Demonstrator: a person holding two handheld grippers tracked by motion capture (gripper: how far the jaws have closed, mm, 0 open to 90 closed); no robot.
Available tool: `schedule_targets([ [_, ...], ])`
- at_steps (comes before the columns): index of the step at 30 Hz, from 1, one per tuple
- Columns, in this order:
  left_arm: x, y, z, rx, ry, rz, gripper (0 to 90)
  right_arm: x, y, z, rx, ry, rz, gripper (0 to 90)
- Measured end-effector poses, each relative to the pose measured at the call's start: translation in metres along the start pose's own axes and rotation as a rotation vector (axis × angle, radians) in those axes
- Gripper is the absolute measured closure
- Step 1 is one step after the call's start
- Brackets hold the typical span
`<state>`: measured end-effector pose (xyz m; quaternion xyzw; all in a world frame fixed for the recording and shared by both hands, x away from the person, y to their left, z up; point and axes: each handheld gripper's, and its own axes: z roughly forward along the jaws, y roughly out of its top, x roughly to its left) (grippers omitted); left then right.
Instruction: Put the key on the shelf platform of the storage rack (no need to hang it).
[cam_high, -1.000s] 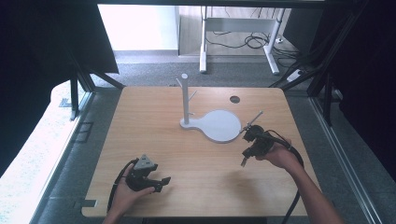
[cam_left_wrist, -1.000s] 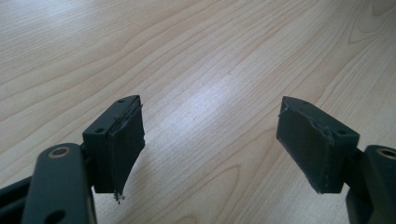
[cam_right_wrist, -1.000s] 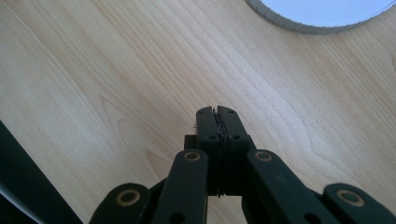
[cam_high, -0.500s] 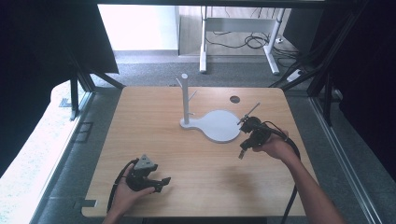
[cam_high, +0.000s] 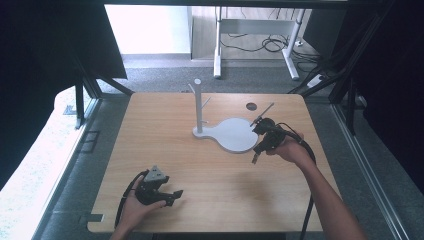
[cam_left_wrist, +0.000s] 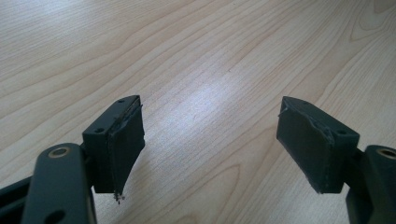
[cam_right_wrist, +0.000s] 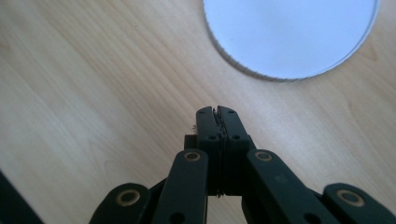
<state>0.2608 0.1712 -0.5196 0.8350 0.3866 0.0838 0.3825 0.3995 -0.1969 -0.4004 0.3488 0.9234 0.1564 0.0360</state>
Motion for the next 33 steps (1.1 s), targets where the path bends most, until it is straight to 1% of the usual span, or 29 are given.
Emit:
schedule_targets([
  [1,0.000,0.000,0.000,0.000,0.000,0.000,23.5,0.000,0.000,0.000,0.000,0.000,0.000,90.0],
  [2,0.000,0.000,0.000,0.002,0.000,0.000,23.6,-0.001,0.001,0.000,-0.014,-0.006,0.006,90.0],
  [4,0.000,0.000,0.001,0.001,-0.001,-0.002,23.6,-0.003,0.002,0.002,-0.015,-0.003,0.009,90.0],
  [9,0.001,-0.001,0.000,0.001,0.002,-0.004,23.6,-0.007,0.005,0.005,-0.015,0.001,0.019,90.0],
  [11,0.002,-0.001,-0.001,-0.006,0.004,-0.008,23.6,-0.009,0.006,0.006,-0.015,0.003,0.024,90.0],
  [15,0.002,-0.001,0.000,-0.003,0.006,-0.008,23.6,-0.011,0.010,0.006,-0.012,-0.003,0.028,90.0],
  [19,0.002,-0.001,-0.001,-0.001,0.003,-0.004,23.6,-0.013,0.016,0.006,-0.015,-0.001,0.028,90.0],
  [23,0.002,-0.001,-0.001,-0.005,0.005,-0.015,23.6,-0.014,0.022,0.006,-0.013,-0.006,0.032,90.0],
  [25,0.001,-0.001,-0.001,-0.006,0.004,-0.014,23.6,-0.014,0.023,0.007,-0.016,-0.006,0.030,90.0],
  [26,0.001,-0.001,-0.001,-0.005,0.003,-0.011,23.6,-0.015,0.027,0.007,-0.015,0.003,0.034,90.0],
  [29,0.001,-0.001,-0.001,-0.002,0.003,-0.002,23.6,-0.016,0.032,0.008,-0.023,0.011,0.039,90.0],
  [31,0.001,-0.001,-0.002,-0.001,0.004,-0.006,23.6,-0.016,0.034,0.009,-0.023,0.011,0.048,90.0],
  [33,0.001,-0.001,-0.002,-0.005,0.004,-0.010,23.6,-0.017,0.036,0.009,-0.023,0.009,0.046,90.0],
])
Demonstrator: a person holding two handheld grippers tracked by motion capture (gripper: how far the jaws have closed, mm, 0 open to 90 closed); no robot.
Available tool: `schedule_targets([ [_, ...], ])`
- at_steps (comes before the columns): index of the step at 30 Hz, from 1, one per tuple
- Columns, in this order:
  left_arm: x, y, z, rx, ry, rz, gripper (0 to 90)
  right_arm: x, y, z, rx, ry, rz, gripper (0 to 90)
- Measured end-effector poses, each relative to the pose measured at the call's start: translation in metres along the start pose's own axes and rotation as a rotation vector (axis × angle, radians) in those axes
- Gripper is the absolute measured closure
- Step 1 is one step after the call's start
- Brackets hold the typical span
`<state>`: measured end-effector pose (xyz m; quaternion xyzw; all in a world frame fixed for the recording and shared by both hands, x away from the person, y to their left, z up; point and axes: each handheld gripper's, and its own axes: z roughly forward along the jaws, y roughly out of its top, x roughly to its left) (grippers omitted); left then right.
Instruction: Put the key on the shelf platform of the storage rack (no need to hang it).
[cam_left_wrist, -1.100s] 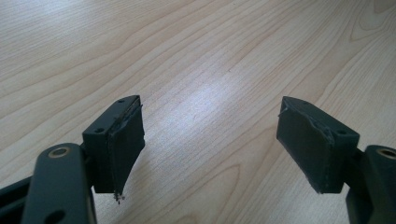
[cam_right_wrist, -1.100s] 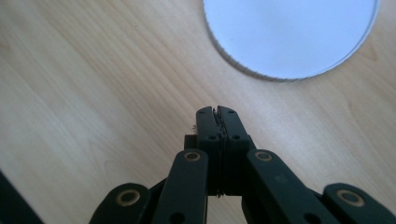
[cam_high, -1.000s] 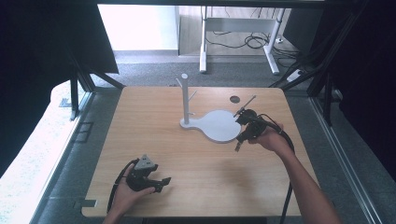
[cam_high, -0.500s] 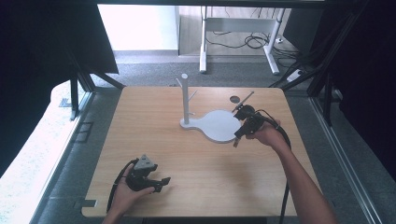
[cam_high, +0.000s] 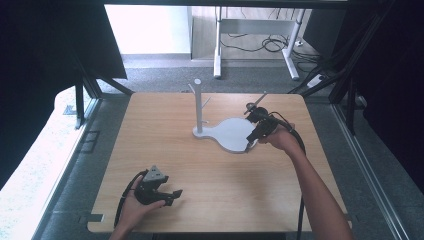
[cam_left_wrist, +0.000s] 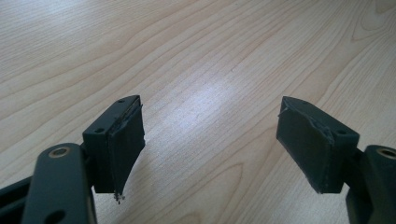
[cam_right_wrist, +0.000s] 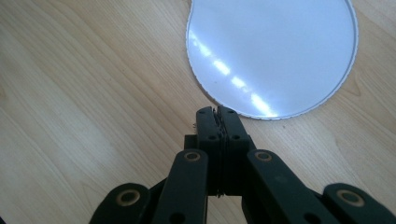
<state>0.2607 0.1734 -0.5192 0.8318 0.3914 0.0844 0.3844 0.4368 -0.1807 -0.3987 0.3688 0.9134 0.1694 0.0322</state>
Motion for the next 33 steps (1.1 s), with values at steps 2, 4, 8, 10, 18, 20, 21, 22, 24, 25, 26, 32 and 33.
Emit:
schedule_targets([
  [2,0.001,0.000,-0.001,0.001,0.002,0.005,23.6,-0.001,0.003,0.001,0.004,-0.005,0.012,90.0],
  [4,0.001,0.000,-0.001,0.001,0.002,0.005,23.6,-0.002,0.004,0.001,0.002,-0.003,0.008,90.0],
  [8,0.002,0.000,-0.001,-0.001,0.003,0.004,23.6,-0.004,0.007,0.002,0.007,-0.005,0.009,90.0],
  [10,0.002,0.000,-0.001,-0.001,0.004,0.004,23.6,-0.003,0.010,0.003,0.011,-0.004,0.011,90.0],
  [18,0.002,0.000,-0.002,-0.008,0.004,-0.004,23.6,-0.005,0.018,0.006,0.020,-0.013,0.019,90.0],
  [20,0.002,0.000,-0.003,-0.008,0.004,-0.005,23.6,-0.006,0.020,0.006,0.022,-0.012,0.020,90.0],
  [21,0.003,0.000,-0.003,-0.009,0.004,-0.002,23.6,-0.007,0.020,0.006,0.020,-0.012,0.019,90.0],
  [22,0.002,0.000,-0.003,-0.010,0.004,-0.007,23.6,-0.007,0.021,0.006,0.018,-0.014,0.019,90.0],
  [24,0.003,0.000,-0.003,-0.011,0.006,-0.006,23.6,-0.007,0.022,0.006,0.020,-0.013,0.024,90.0],
  [25,0.003,0.000,-0.004,-0.011,0.006,-0.006,23.6,-0.008,0.023,0.006,0.019,-0.014,0.025,90.0],
  [26,0.003,0.000,-0.004,-0.011,0.006,-0.006,23.6,-0.009,0.024,0.006,0.017,-0.012,0.025,90.0],
  [32,0.003,0.000,-0.004,-0.014,0.006,-0.007,23.6,-0.013,0.029,0.007,0.020,-0.016,0.035,90.0],
  [33,0.004,0.000,-0.004,-0.014,0.006,-0.008,23.7,-0.013,0.030,0.008,0.021,-0.013,0.036,90.0],
])
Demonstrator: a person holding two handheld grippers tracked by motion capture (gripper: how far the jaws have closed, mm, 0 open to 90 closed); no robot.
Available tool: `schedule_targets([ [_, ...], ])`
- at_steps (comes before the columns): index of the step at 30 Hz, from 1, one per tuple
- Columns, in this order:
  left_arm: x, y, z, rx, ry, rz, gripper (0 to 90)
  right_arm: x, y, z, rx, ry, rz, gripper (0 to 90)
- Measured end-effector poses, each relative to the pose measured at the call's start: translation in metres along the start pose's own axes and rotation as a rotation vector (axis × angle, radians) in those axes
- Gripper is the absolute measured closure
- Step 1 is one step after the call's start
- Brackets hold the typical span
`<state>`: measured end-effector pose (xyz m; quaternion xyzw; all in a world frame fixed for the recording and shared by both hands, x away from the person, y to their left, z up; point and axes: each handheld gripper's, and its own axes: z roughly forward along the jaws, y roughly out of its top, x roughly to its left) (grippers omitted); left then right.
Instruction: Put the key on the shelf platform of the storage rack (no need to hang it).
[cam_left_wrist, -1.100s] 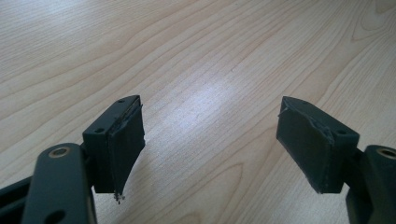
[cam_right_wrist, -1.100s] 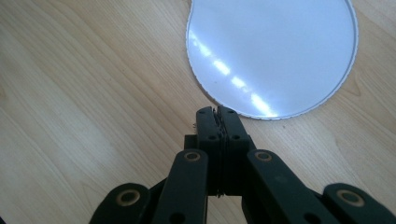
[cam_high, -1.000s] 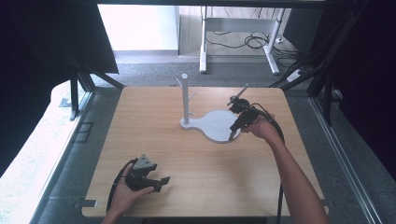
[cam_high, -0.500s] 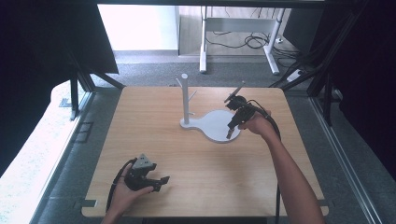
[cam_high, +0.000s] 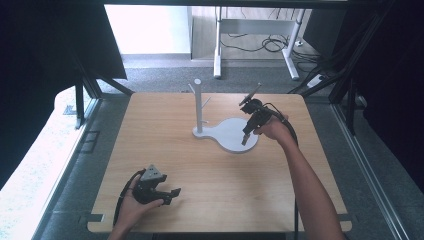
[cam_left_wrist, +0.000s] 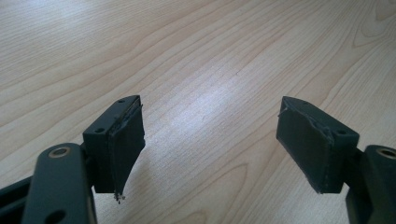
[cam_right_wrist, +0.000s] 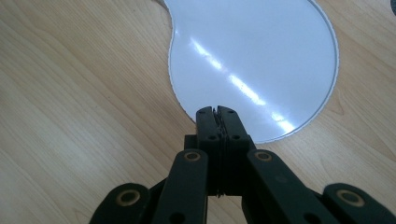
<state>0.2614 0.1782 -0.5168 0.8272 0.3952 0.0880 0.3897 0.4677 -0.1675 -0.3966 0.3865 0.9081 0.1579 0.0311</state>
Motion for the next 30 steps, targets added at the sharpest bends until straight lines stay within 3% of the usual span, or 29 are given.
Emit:
schedule_targets([
  [17,0.002,0.000,-0.003,-0.008,0.004,0.000,23.7,-0.009,0.018,0.015,-0.007,-0.002,0.022,90.0],
  [30,0.004,0.000,-0.007,-0.020,0.009,-0.008,23.8,-0.013,0.030,0.024,0.027,-0.017,0.023,90.0],
])
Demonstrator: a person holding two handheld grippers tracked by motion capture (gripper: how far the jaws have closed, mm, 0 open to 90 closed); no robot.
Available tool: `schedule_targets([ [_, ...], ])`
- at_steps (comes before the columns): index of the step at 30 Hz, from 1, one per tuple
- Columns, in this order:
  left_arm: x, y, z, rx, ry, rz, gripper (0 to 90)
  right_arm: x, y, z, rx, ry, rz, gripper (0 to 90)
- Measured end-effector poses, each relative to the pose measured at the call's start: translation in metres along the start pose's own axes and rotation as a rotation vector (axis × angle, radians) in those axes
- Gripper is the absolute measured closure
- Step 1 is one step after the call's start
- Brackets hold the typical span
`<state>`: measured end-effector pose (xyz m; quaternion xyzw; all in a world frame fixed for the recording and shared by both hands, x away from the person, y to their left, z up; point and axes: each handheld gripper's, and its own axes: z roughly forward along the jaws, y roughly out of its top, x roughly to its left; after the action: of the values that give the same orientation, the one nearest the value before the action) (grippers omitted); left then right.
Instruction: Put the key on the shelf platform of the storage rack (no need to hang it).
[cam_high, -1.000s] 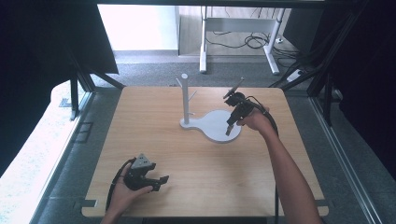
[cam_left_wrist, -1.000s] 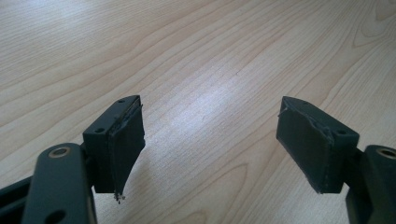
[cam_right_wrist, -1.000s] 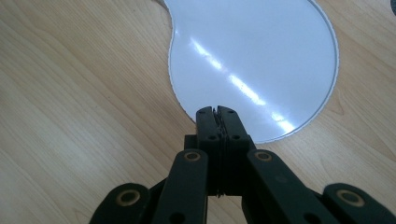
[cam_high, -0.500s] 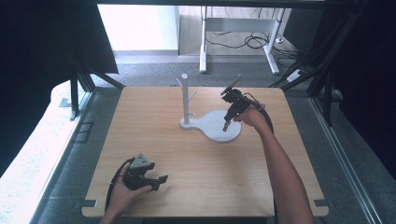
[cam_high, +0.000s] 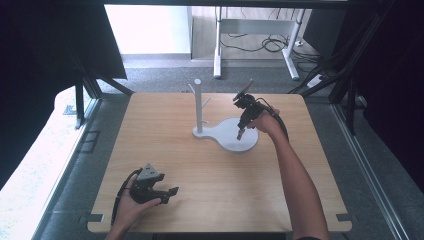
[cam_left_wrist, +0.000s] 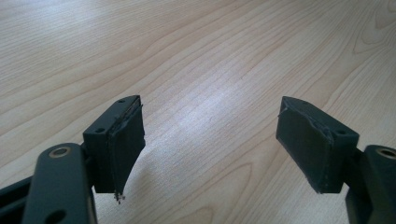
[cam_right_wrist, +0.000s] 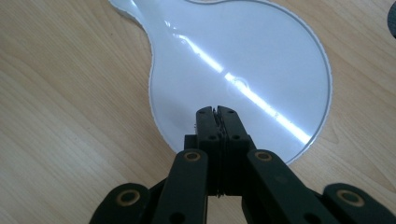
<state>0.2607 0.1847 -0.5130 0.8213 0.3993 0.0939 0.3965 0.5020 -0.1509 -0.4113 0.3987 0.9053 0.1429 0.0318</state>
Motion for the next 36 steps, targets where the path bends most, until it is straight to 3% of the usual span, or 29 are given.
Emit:
schedule_targets([
  [5,0.000,0.000,0.000,0.007,-0.003,0.006,23.7,-0.001,0.004,0.004,0.009,-0.006,-0.007,90.0],
  [13,0.000,0.000,0.000,0.004,-0.006,-0.001,23.7,-0.008,0.009,0.019,0.026,0.003,0.030,90.0],
  [25,0.000,-0.001,0.004,0.019,-0.010,0.003,23.6,-0.011,0.016,0.039,0.016,0.006,0.052,89.9],
  [36,0.000,-0.002,0.005,0.021,-0.009,0.008,23.5,-0.021,0.013,0.050,0.003,-0.020,0.075,89.7],
])
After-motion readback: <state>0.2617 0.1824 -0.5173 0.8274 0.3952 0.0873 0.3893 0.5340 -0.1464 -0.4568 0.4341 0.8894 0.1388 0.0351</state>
